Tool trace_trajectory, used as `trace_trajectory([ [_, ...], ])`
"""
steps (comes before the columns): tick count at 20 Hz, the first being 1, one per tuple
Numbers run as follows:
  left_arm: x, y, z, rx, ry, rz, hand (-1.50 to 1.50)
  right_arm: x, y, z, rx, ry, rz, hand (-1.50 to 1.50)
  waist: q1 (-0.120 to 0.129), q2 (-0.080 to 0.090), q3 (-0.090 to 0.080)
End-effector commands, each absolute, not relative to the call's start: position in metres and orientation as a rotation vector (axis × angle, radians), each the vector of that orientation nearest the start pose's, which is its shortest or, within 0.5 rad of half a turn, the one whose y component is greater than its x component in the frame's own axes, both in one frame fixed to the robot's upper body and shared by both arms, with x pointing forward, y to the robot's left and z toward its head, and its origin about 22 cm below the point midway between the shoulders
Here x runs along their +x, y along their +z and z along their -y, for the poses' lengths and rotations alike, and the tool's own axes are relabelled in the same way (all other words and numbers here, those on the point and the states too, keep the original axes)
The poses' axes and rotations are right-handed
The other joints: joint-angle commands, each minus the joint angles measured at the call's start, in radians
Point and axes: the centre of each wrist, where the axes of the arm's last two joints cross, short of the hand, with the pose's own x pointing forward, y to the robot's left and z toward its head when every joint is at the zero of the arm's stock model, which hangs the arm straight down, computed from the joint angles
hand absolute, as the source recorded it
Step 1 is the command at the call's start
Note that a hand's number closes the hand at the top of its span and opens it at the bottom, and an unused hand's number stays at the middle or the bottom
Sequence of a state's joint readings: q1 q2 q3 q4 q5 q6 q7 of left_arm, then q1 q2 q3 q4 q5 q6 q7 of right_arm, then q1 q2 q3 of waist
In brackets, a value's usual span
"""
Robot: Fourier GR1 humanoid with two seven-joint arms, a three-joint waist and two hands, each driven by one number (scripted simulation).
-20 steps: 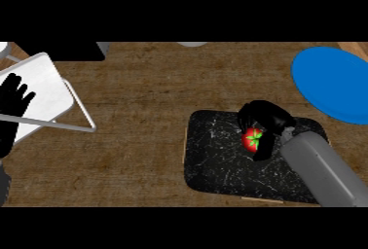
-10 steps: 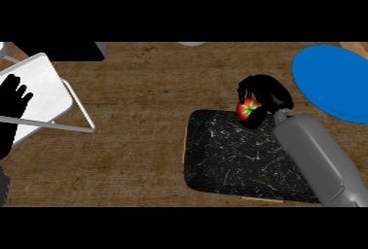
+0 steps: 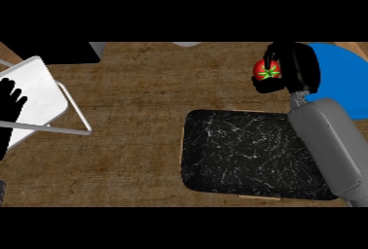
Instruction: Pick the tomato from the tray and place it in the plate
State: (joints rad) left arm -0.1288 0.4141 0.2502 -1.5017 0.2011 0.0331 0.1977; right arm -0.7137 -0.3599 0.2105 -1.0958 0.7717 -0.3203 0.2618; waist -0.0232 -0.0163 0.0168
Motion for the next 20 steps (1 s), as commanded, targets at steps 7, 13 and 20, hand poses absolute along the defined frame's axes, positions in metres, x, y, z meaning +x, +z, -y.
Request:
trace_trajectory([
  [7, 0.275, 0.044, -0.318, 0.185, -0.066, 1.420, 0.00, 0.394, 0.134, 0.286, -1.170, 0.359, 1.544, 1.50, -0.004, 0.020, -0.016],
  [13, 0.278, 0.048, -0.305, 0.172, -0.070, 1.427, 0.00, 0.387, 0.122, 0.358, -1.260, 0.298, 1.445, 1.50, 0.013, 0.028, -0.014],
  [20, 0.283, 0.037, -0.298, 0.138, -0.072, 1.436, 0.00, 0.376, 0.101, 0.407, -1.294, 0.392, 1.337, 1.50, 0.024, 0.039, -0.014],
])
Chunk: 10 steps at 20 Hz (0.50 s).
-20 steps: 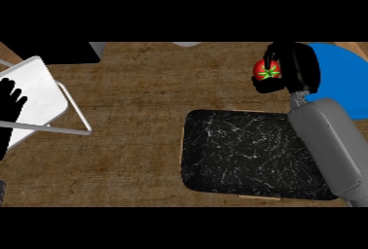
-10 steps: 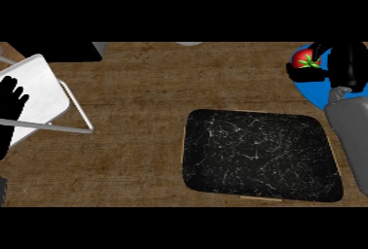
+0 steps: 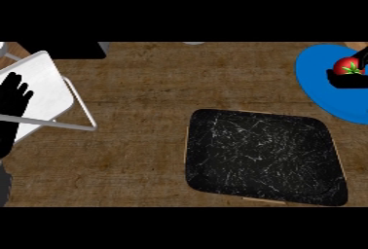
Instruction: Pick the tomato from the tray and place it in the plate
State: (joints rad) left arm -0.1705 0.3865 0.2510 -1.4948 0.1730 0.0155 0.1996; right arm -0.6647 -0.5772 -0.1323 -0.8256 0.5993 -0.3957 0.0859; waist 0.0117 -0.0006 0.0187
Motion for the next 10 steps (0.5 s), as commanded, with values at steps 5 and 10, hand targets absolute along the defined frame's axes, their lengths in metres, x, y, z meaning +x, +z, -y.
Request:
trace_trajectory([
  [5, 0.288, 0.046, -0.302, 0.162, -0.077, 1.446, 0.00, 0.376, 0.105, 0.431, -1.083, 0.357, 1.274, 1.50, -0.003, 0.026, -0.015],
  [10, 0.281, 0.037, -0.302, 0.140, -0.081, 1.438, 0.00, 0.362, 0.087, 0.452, -0.978, 0.468, 1.284, -1.50, 0.002, 0.023, -0.015],
])
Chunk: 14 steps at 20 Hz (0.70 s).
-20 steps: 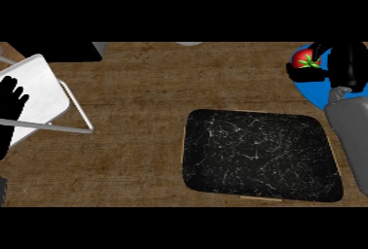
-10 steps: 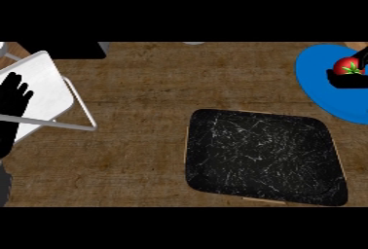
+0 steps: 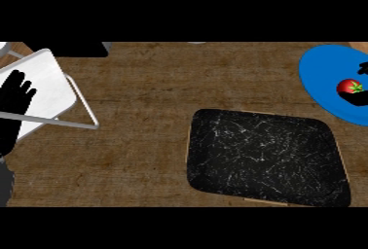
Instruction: Pick the tomato from the tray and place it in the plate
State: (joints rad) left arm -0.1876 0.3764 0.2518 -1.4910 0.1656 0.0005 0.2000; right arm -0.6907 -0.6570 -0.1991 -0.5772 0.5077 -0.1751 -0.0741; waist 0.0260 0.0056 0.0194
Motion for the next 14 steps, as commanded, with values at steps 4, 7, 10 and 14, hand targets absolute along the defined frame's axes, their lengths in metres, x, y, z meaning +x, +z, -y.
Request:
trace_trajectory([
  [4, 0.289, 0.039, -0.290, 0.135, -0.083, 1.447, 0.00, 0.368, 0.100, 0.454, -1.026, 0.439, 1.431, -1.50, -0.015, 0.021, -0.015],
  [7, 0.285, 0.040, -0.305, 0.152, -0.082, 1.431, 0.00, 0.374, 0.108, 0.448, -0.998, 0.348, 1.648, -1.50, -0.018, 0.016, -0.014],
  [10, 0.283, 0.041, -0.319, 0.178, -0.056, 1.427, 0.00, 0.376, 0.117, 0.449, -0.824, 0.293, 1.831, -1.50, -0.034, 0.007, -0.015],
  [14, 0.280, 0.032, -0.318, 0.152, -0.059, 1.412, 0.00, 0.382, 0.129, 0.450, -0.729, 0.104, 1.833, -1.50, -0.033, 0.005, -0.018],
])
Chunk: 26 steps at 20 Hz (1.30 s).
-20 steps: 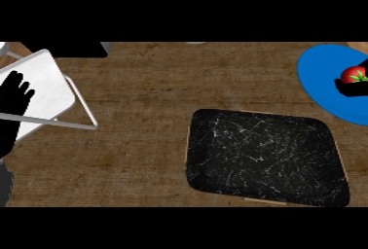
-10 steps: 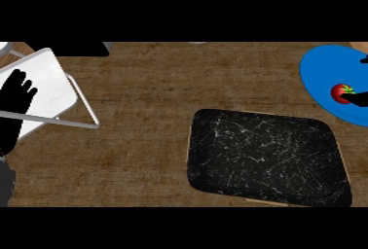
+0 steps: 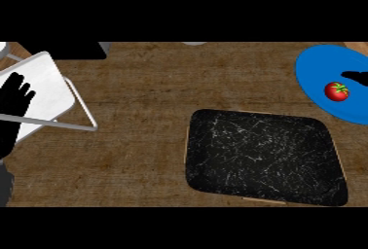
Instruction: Pick the tomato from the tray and place it in the plate
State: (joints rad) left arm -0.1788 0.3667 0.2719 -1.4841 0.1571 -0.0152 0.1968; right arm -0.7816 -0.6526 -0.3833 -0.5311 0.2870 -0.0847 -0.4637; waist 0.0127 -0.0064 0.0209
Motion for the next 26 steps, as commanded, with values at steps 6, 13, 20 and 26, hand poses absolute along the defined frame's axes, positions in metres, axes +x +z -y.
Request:
trace_trajectory([
  [6, 0.281, 0.032, -0.311, 0.178, -0.062, 1.421, 0.00, 0.380, 0.117, 0.456, -0.404, -0.017, 1.705, -1.50, -0.040, 0.013, -0.020],
  [13, 0.284, 0.042, -0.302, 0.153, -0.090, 1.452, 0.00, 0.346, 0.112, 0.500, -0.433, -0.024, 1.760, -1.50, -0.007, 0.027, -0.017],
  [20, 0.280, 0.030, -0.306, 0.170, -0.070, 1.438, 0.00, 0.314, 0.115, 0.535, -0.455, -0.019, 1.769, -1.50, -0.014, 0.025, -0.018],
  [26, 0.289, 0.046, -0.299, 0.165, -0.094, 1.452, 0.00, 0.298, 0.097, 0.543, -0.496, -0.006, 1.755, -1.50, -0.008, 0.026, -0.015],
])
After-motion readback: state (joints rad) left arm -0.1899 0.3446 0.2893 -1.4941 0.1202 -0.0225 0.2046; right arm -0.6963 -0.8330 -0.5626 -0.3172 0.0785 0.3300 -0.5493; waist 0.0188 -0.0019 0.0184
